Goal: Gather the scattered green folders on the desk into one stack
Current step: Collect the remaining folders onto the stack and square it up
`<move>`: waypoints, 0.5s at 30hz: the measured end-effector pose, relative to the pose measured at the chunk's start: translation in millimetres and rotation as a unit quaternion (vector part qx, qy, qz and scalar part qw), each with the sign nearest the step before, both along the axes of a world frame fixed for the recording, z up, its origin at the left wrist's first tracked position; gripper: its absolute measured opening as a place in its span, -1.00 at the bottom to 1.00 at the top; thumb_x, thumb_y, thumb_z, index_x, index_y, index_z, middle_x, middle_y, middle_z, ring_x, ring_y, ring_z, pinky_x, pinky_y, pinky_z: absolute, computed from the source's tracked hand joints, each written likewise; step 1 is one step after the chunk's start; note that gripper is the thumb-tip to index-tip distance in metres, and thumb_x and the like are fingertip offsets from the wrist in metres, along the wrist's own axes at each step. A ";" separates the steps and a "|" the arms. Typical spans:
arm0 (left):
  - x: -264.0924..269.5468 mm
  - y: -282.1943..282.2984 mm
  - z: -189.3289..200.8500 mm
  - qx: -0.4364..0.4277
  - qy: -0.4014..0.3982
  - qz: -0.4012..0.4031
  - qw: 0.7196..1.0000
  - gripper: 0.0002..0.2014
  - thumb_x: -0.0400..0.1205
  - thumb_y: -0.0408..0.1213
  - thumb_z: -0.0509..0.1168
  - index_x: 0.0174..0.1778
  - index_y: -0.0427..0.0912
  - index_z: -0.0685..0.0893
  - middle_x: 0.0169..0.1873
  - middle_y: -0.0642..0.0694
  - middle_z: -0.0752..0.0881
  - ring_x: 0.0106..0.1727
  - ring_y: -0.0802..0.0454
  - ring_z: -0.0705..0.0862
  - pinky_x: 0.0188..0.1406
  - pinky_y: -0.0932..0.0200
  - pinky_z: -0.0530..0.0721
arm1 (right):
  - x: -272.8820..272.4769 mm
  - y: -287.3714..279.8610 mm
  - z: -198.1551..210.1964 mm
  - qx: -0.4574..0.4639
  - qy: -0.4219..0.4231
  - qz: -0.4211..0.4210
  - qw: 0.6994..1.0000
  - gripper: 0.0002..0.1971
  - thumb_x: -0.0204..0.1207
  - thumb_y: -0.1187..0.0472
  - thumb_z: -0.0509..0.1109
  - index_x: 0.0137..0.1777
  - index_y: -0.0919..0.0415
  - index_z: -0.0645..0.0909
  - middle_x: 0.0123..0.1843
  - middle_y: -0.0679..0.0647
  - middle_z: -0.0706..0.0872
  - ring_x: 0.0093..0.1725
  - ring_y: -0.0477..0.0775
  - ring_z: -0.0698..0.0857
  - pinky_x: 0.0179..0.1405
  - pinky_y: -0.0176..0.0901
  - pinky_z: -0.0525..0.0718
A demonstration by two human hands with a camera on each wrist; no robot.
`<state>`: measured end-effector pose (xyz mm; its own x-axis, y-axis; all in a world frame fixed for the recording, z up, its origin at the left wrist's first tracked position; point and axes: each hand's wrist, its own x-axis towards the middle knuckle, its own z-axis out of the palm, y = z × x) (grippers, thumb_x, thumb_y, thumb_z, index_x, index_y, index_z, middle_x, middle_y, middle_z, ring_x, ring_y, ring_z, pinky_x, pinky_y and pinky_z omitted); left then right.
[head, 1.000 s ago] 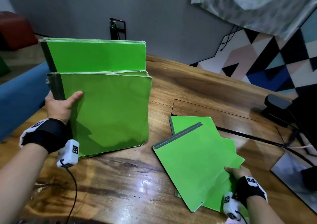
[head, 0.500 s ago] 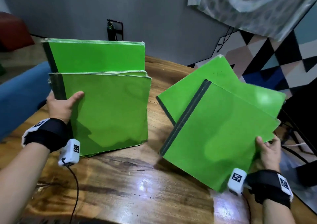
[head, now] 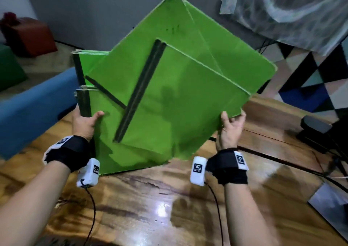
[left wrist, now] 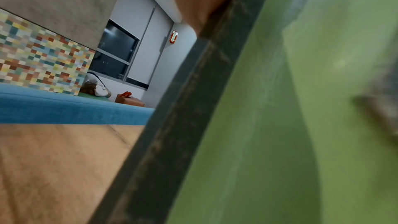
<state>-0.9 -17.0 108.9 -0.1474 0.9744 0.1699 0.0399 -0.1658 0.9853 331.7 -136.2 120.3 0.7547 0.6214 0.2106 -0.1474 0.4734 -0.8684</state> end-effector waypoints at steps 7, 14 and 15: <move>-1.0 -9.7 -1.1 -0.071 0.011 0.007 0.997 -0.43 0.51 -0.22 0.38 0.27 -0.61 0.46 0.26 -0.42 0.57 0.23 -0.07 0.53 0.20 0.18 0.41 | -41.8 40.2 -32.5 -0.214 -0.159 0.190 0.945 -0.20 0.09 0.20 0.64 0.34 -0.07 0.37 0.38 0.12 0.56 0.40 0.03 0.52 0.41 -0.06 0.48; 0.5 -4.7 -0.9 -0.092 0.066 0.018 0.993 -0.87 0.50 -0.42 0.40 -0.32 -0.20 0.58 -0.41 0.01 0.63 -0.60 0.43 0.52 -0.16 0.19 0.60 | -32.7 84.6 -10.3 -0.392 -0.373 0.293 0.788 0.14 -0.15 -0.29 0.64 0.48 0.09 0.34 0.42 0.10 0.57 0.45 0.19 0.50 0.42 0.12 0.48; 4.6 -5.8 1.2 -0.086 0.060 0.023 0.994 -0.84 0.49 -0.43 0.40 -0.32 -0.16 0.55 -0.27 -0.08 0.62 -0.52 0.38 0.54 0.01 0.05 0.62 | -31.9 86.9 -4.6 -0.388 -0.341 0.314 0.797 0.15 -0.21 -0.28 0.66 0.44 0.15 0.37 0.33 0.07 0.63 0.35 0.12 0.59 0.29 -0.09 0.59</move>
<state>3.7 -22.8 110.1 -0.1808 0.9833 0.0209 0.1630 0.0090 0.9866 299.8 -49.3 115.7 0.1185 0.9742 -0.1920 0.4869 -0.2256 -0.8438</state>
